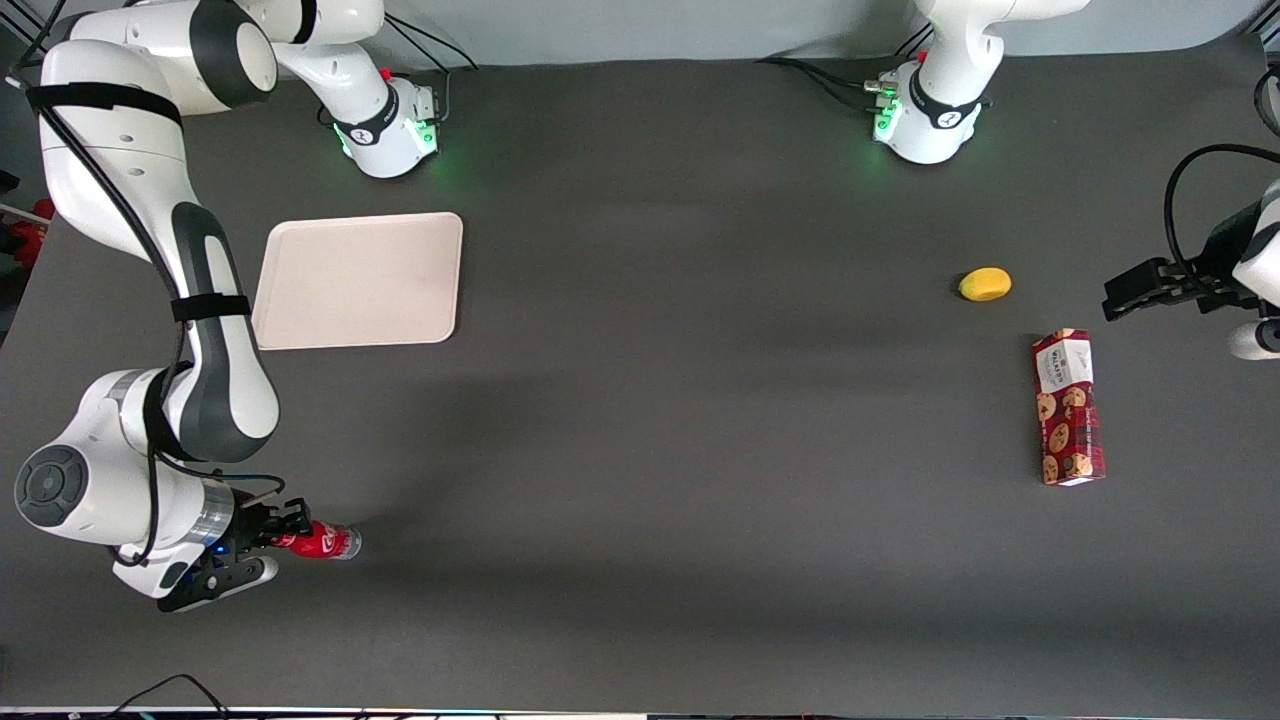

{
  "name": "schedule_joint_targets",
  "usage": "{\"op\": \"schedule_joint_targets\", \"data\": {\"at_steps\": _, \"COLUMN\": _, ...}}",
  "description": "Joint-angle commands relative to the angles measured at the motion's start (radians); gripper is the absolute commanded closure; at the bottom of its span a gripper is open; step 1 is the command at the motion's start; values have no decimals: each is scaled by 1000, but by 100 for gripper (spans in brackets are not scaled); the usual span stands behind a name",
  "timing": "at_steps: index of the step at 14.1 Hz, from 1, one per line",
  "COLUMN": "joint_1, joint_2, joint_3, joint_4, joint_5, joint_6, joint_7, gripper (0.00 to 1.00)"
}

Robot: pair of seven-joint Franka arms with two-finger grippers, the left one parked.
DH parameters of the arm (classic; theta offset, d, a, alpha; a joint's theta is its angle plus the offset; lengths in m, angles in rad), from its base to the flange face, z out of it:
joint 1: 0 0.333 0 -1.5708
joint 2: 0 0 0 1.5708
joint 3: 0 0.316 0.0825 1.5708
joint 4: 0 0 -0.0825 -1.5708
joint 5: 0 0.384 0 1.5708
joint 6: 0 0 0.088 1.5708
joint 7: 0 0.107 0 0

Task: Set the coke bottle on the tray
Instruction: 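Close the right gripper around the bottle's cap end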

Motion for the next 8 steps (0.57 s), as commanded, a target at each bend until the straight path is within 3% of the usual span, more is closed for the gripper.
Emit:
{"op": "schedule_joint_targets", "data": {"at_steps": 1, "joint_1": 10, "joint_2": -5, "joint_3": -3, "joint_4": 49, "joint_5": 25, "joint_6": -48, "joint_7": -24, "gripper": 100}}
{"op": "schedule_joint_targets", "data": {"at_steps": 8, "joint_1": 19, "joint_2": -176, "joint_3": -5, "joint_4": 209, "joint_5": 16, "joint_6": -495, "joint_7": -18, "gripper": 100}}
